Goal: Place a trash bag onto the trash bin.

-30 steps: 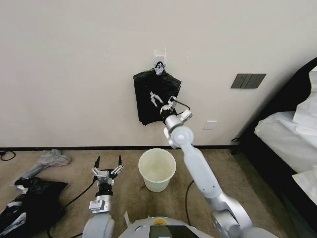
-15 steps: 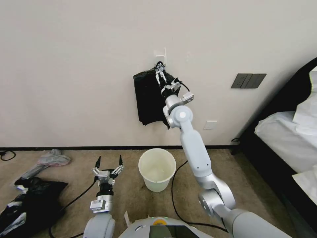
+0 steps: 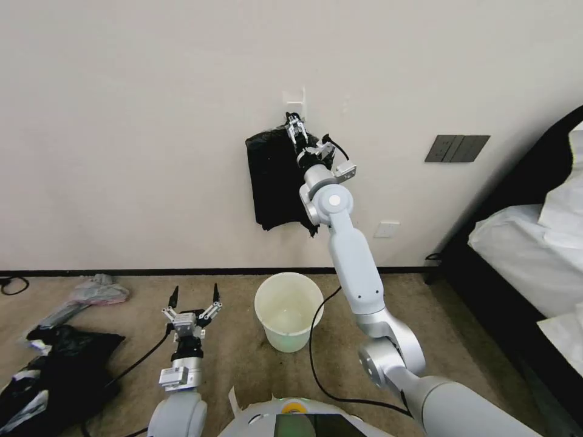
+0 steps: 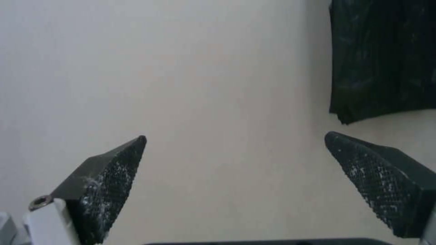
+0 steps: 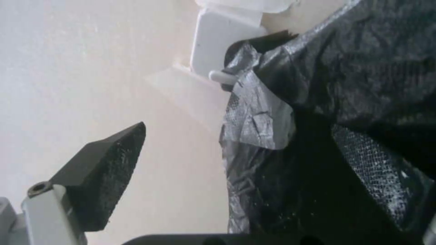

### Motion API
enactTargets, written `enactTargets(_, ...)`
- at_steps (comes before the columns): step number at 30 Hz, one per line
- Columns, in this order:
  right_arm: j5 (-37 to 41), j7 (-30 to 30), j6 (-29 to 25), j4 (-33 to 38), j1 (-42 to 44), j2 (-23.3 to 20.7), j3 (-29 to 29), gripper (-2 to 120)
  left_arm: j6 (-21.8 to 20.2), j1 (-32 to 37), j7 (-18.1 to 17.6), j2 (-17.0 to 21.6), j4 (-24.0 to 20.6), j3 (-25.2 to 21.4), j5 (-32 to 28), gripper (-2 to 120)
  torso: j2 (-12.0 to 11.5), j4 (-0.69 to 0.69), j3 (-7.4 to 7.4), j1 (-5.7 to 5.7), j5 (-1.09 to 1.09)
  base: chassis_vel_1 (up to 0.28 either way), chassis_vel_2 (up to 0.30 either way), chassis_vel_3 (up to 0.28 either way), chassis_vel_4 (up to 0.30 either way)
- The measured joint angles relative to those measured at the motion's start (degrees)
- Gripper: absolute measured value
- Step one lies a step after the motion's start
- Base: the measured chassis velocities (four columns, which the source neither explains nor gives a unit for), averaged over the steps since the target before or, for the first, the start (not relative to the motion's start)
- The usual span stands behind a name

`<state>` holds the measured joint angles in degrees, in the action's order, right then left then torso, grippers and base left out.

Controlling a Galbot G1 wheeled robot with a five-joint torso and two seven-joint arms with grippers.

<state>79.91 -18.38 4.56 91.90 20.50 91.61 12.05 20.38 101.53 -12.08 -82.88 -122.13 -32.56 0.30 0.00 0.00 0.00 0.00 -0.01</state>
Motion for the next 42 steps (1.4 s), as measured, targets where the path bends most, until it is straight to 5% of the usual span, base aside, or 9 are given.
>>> enactTargets(10, -0.2, 0.6, 0.0, 0.7, -0.1, 0.4, 0.4, 84, -0.4, 0.1, -0.3, 0.2, -1.9, 0.2, 0.3, 100, 0.0, 0.0, 0.0, 0.0, 0.01, 0.0, 0.0, 0.0, 0.0)
enactTargets(29, -2.1, 1.3, 0.0, 1.6, 1.0, 0.6, 1.0, 7, -1.1, 0.4, -0.5, 0.5, -3.3, -0.5, 0.5, 100, 0.0, -0.01, 0.0, 0.0, 0.01, 0.0, 0.0, 0.0, 0.0)
enactTargets(42, -2.6, 1.5, 0.0, 2.2, 1.6, 0.0, 0.3, 0, -1.1, 0.5, -0.5, 0.4, -3.6, -0.3, 0.6, 100, 0.0, 0.0, 0.0, 0.0, 0.01, 0.0, 0.0, 0.0, 0.0)
